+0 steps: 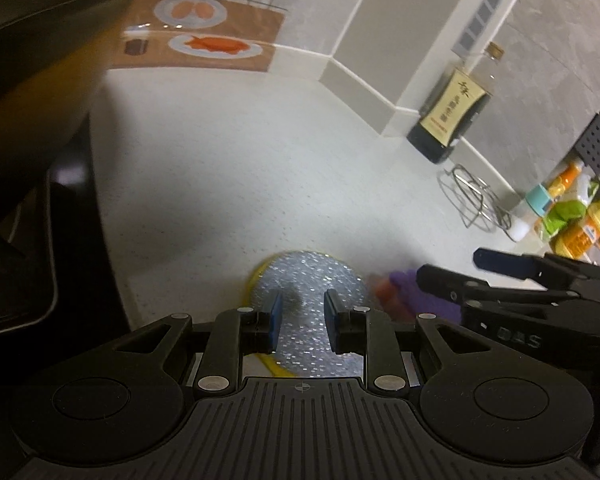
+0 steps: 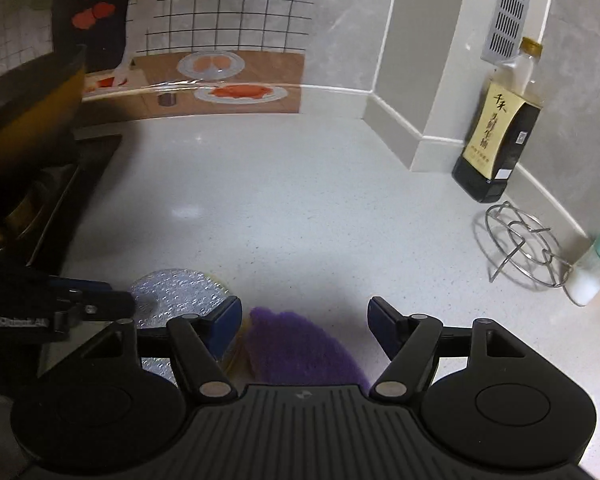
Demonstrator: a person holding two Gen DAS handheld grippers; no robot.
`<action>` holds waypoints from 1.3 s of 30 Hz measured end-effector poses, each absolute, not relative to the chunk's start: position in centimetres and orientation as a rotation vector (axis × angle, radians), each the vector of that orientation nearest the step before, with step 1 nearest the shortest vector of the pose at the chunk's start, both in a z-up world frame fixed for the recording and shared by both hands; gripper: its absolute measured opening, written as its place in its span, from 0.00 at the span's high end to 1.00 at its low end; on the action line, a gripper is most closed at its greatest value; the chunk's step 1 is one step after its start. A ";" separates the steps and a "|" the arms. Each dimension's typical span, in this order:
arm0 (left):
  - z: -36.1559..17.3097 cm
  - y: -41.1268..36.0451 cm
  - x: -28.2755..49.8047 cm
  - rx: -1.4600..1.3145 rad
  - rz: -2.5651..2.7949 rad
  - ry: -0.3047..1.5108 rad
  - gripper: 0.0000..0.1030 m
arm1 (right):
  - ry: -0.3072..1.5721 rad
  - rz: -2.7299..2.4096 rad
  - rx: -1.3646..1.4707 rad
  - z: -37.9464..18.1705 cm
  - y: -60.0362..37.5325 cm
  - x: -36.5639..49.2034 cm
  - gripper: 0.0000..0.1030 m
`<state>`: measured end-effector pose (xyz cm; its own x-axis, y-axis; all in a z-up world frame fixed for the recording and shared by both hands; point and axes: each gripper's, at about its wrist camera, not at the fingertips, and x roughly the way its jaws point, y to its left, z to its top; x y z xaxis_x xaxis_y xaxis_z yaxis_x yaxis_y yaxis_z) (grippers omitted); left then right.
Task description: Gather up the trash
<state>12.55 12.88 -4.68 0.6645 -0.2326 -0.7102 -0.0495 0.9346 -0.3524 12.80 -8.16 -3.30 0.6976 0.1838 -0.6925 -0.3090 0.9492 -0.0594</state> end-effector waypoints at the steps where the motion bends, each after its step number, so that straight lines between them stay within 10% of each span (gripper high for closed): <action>1: -4.7 13.0 12.6 -0.361 -0.102 0.842 0.75 | 0.757 0.307 -0.149 -3.2 -8.2 12.8 0.31; 11: -4.6 13.4 12.7 -0.378 -0.110 0.844 0.75 | 0.756 0.439 -0.331 -6.4 -2.9 10.8 0.61; 39: -7.8 12.4 14.3 -0.434 -0.244 0.961 0.69 | 0.894 0.457 -0.005 -6.8 -10.0 8.5 0.60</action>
<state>14.30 12.39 -7.82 0.5545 -0.3877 -0.7363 0.0097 0.8878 -0.4602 8.54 -10.03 -6.83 0.5367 0.3822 -0.7522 -0.3863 0.9039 0.1837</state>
